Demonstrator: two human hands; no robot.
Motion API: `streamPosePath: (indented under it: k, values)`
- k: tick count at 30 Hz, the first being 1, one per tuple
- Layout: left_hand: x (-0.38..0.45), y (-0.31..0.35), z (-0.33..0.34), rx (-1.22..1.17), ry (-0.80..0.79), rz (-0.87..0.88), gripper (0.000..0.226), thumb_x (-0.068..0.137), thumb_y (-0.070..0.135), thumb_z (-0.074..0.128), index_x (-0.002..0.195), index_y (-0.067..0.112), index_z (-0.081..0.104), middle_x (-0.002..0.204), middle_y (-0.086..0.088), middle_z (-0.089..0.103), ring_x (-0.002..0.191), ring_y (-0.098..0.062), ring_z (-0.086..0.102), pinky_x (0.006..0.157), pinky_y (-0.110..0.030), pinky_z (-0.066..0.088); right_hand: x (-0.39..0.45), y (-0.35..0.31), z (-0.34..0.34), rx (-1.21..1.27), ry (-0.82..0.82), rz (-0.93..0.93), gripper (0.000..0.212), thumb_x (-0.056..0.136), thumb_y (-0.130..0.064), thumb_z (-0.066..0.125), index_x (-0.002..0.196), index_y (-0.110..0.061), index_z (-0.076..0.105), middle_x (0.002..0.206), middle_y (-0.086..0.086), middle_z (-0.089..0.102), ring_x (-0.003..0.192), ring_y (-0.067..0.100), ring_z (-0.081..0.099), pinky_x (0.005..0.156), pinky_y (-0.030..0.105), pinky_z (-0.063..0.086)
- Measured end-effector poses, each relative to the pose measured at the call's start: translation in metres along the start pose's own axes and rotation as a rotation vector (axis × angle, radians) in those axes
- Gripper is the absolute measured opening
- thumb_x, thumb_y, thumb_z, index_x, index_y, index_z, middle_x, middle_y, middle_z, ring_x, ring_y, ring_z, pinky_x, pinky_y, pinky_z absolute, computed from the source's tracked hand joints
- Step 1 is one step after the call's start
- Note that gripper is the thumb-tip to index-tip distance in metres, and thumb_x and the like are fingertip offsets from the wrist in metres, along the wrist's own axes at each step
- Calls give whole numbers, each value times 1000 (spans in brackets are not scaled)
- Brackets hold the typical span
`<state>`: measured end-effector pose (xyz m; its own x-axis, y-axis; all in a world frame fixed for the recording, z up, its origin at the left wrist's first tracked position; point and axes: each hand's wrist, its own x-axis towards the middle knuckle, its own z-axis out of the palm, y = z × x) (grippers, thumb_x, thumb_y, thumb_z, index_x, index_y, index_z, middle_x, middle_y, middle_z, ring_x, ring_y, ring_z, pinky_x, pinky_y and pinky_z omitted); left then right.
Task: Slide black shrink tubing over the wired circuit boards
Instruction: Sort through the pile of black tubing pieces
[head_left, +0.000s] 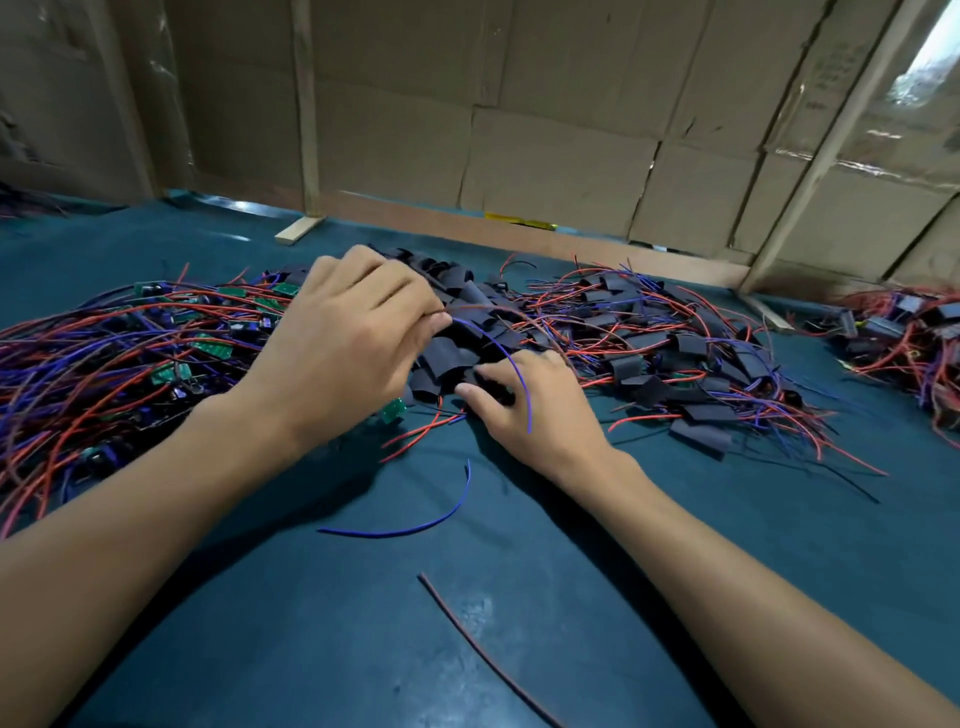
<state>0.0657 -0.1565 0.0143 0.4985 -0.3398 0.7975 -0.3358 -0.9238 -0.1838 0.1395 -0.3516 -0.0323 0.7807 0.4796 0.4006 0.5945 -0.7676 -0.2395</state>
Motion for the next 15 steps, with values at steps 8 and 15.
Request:
streamPosePath:
  k: [8, 15]
  values:
    - [0, 11, 2, -199, -244, 127, 63, 74, -21, 47, 134, -5, 55, 106, -18, 58, 95, -37, 58, 89, -46, 51, -6, 15, -22, 166, -86, -16, 30, 93, -39, 70, 120, -27, 75, 108, -1, 71, 107, 29, 55, 99, 39, 41]
    - [0, 28, -5, -39, -389, 123, 36, 83, 27, 41, 110, 14, 60, 93, -4, 48, 89, -29, 46, 76, -46, 41, -14, 10, -18, 211, -79, -138, 18, 89, -44, 75, 97, -28, 78, 108, -10, 74, 114, 17, 52, 100, 40, 28]
